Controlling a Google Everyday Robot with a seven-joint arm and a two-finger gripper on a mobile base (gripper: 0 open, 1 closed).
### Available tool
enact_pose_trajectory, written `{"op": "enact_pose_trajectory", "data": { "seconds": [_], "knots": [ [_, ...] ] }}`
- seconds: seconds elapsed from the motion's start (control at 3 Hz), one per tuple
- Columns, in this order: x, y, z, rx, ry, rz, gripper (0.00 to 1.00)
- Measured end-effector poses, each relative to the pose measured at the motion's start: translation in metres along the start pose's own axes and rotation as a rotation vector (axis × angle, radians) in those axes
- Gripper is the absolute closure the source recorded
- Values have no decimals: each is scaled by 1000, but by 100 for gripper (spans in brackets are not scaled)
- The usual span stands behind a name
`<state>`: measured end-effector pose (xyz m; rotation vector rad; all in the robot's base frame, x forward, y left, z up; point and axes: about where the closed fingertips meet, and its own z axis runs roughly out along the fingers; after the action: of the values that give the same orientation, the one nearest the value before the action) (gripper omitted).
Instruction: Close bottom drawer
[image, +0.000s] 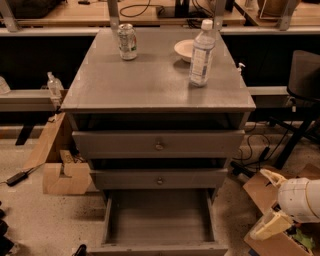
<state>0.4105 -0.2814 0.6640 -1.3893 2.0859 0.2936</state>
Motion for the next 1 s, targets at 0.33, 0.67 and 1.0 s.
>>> {"op": "enact_pose_trajectory", "data": {
  "seconds": [0.33, 0.67, 1.0],
  "knots": [
    [4, 0, 6, -7, -5, 9, 0],
    [10, 6, 35, -9, -34, 8, 0],
    [35, 29, 109, -25, -60, 16, 0]
  ]
}}
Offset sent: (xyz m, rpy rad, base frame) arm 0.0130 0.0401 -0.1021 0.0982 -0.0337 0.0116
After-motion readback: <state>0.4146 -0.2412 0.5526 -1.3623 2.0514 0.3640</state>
